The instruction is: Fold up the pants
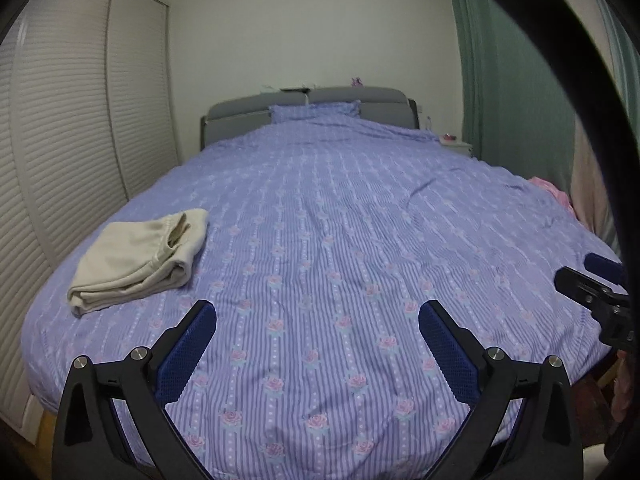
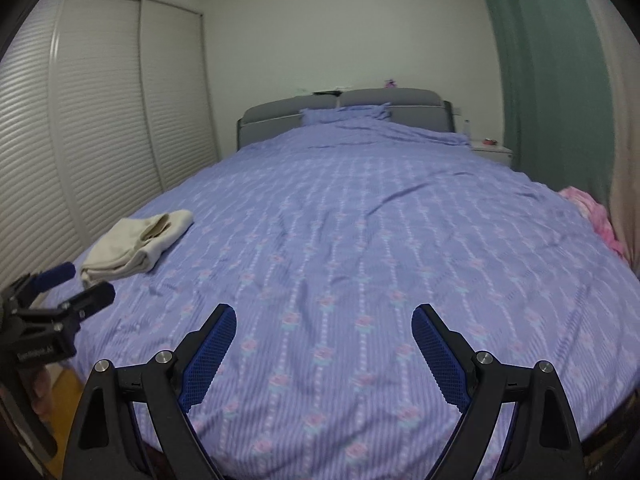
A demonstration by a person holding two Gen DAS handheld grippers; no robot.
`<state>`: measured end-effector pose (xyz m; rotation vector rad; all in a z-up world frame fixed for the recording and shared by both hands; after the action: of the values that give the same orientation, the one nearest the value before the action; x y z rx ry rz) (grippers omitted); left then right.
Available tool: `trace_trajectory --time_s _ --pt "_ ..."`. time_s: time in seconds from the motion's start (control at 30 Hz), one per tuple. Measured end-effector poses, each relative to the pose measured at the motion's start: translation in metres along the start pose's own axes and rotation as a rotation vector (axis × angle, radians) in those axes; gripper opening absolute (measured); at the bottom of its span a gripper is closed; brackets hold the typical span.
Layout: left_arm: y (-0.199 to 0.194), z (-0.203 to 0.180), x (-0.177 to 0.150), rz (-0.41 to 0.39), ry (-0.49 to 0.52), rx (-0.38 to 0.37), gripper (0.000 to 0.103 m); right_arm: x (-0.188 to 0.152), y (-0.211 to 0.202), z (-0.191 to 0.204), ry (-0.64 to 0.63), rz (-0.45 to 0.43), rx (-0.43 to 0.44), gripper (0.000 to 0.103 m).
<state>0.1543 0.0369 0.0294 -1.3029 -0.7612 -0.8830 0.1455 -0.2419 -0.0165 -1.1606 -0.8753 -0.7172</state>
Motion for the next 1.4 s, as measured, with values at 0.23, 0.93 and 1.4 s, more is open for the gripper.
trace_trajectory --time_s 0.23,0.93,1.4 --pt "-0.011 -0.008 0.001 -0.038 0.019 0.020 0.103 -0.002 -0.003 0.003 0.001 0.000 0.015 0.091" --pt "-0.010 -0.011 -0.003 -0.041 0.016 0.009 0.103 -0.003 0.003 0.009 -0.010 0.006 0.025 0.091" --pt "-0.010 -0.012 -0.004 -0.032 0.006 -0.001 0.103 -0.005 0.002 0.006 -0.014 0.001 0.023 0.091"
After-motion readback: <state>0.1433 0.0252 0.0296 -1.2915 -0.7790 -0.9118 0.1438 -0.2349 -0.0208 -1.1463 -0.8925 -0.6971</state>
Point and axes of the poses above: each gripper's, at about its wrist camera, not at the fingertips, and y roughly the way its jaws point, z to its left, x to its top, the point moved 10 cm from there along y, roughly the way its jaws point, and after that the axes turned 6 degrees about x, right-handed, at the moved point
